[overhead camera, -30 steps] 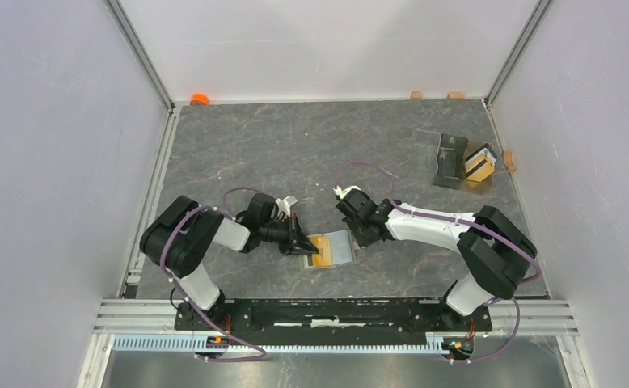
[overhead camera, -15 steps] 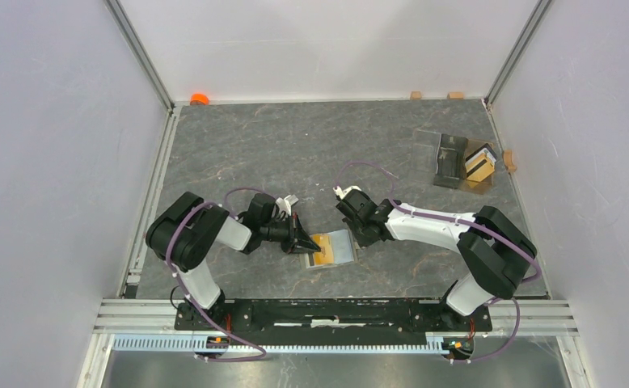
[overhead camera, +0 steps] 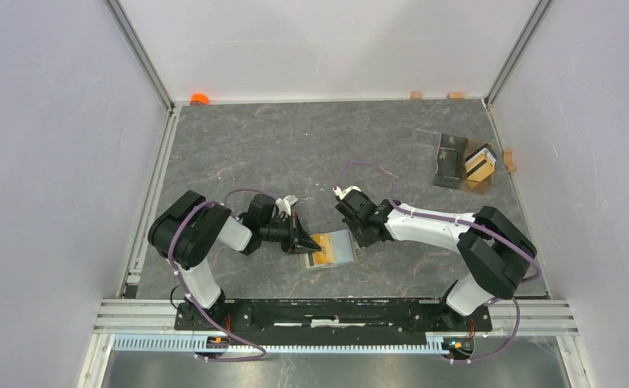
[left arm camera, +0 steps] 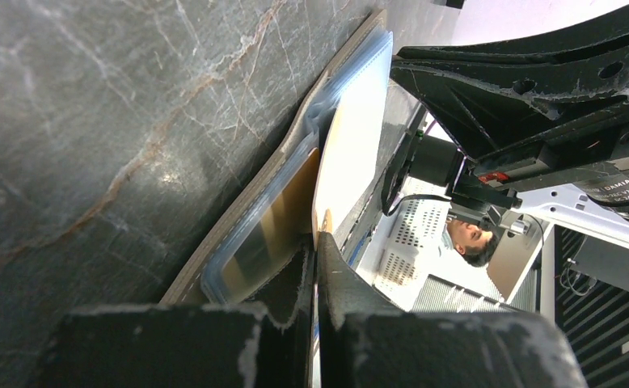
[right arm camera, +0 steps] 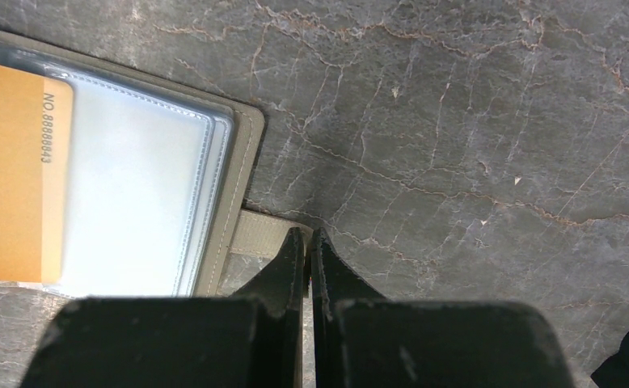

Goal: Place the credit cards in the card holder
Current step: Insert the credit card into the card holder.

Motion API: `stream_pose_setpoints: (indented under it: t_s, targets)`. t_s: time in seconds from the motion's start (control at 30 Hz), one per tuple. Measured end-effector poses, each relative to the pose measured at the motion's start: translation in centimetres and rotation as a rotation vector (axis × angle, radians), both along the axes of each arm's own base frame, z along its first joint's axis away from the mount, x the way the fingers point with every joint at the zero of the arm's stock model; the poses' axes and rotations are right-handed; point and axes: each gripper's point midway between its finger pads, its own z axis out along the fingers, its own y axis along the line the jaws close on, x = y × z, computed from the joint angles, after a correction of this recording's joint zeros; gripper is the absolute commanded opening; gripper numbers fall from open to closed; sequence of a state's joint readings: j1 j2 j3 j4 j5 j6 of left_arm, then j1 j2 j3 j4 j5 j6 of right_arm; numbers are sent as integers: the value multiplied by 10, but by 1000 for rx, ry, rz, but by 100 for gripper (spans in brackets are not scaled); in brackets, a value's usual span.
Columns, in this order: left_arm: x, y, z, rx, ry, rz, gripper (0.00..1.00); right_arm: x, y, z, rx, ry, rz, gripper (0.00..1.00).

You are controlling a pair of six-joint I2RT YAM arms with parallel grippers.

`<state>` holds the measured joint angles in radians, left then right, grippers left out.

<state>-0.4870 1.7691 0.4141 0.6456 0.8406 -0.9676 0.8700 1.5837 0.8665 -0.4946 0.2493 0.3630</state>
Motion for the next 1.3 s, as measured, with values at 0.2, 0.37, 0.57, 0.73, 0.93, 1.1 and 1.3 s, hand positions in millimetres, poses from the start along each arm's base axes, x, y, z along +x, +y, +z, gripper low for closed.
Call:
stream_pose_setpoints:
  t_s: [0.2, 0.37, 0.57, 0.73, 0.93, 1.1, 1.3]
  targets:
    - [0, 0, 0, 0, 1, 1, 2, 0, 0, 0, 0, 0, 0, 0]
    - [-1, -4, 0, 8, -10, -4, 2, 0, 0, 0, 1, 0, -1, 0]
    - [0, -13, 1, 20, -28, -4, 2, 0, 1, 1, 4, -1, -3, 0]
    - [1, -21, 2, 37, -38, 3, 6, 0, 2, 3, 15, -6, -2, 0]
    - [4, -26, 2, 82, -33, 15, 17, 0, 4, 7, 28, -16, 1, 0]
    - [11, -19, 6, 177, -64, 43, 34, 0, 4, 8, 31, -23, 1, 0]
    - [20, -6, 20, 276, -138, 61, 45, 2, 3, 13, 37, -45, -5, 0]
